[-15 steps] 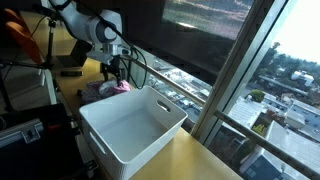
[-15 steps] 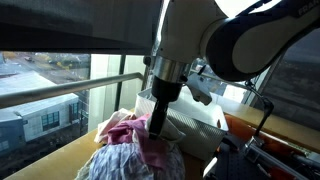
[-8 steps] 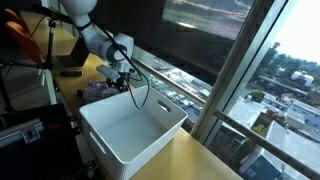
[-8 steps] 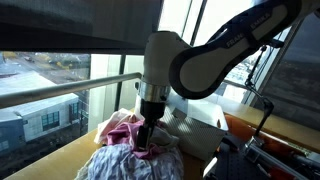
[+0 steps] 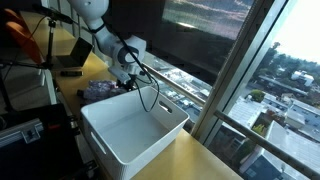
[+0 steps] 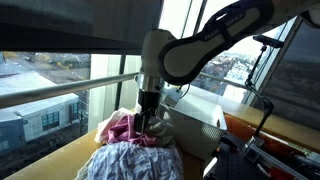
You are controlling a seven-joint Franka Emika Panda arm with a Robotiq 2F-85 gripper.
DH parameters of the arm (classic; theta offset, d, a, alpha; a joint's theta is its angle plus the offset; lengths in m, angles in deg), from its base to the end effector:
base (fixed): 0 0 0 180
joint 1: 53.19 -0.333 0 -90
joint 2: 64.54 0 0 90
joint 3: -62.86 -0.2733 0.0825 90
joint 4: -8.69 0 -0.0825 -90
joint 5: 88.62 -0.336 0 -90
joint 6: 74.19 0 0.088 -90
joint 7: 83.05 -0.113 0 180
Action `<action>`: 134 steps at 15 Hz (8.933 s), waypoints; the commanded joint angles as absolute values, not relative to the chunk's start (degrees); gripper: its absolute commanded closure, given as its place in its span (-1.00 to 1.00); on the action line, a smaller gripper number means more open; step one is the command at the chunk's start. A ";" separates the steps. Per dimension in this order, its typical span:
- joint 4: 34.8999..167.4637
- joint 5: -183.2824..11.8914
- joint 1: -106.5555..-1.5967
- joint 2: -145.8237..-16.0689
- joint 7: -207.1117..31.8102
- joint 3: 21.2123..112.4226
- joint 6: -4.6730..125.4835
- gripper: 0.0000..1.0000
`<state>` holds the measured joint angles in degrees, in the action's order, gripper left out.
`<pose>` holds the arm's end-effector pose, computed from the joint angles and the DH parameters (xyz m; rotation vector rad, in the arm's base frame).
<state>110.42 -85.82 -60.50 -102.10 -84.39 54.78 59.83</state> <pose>0.5719 0.1522 0.1812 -3.0727 -0.3946 0.1421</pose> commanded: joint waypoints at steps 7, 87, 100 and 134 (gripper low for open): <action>120.82 -84.96 -60.92 -87.38 -84.22 56.72 57.97 0.85; 131.40 -78.99 -66.90 -81.79 -83.24 52.14 60.13 -1.00; 115.67 -79.30 -68.69 -101.73 -81.41 54.22 62.49 -1.00; 118.62 -90.28 -54.86 -52.33 -68.23 62.66 43.75 0.93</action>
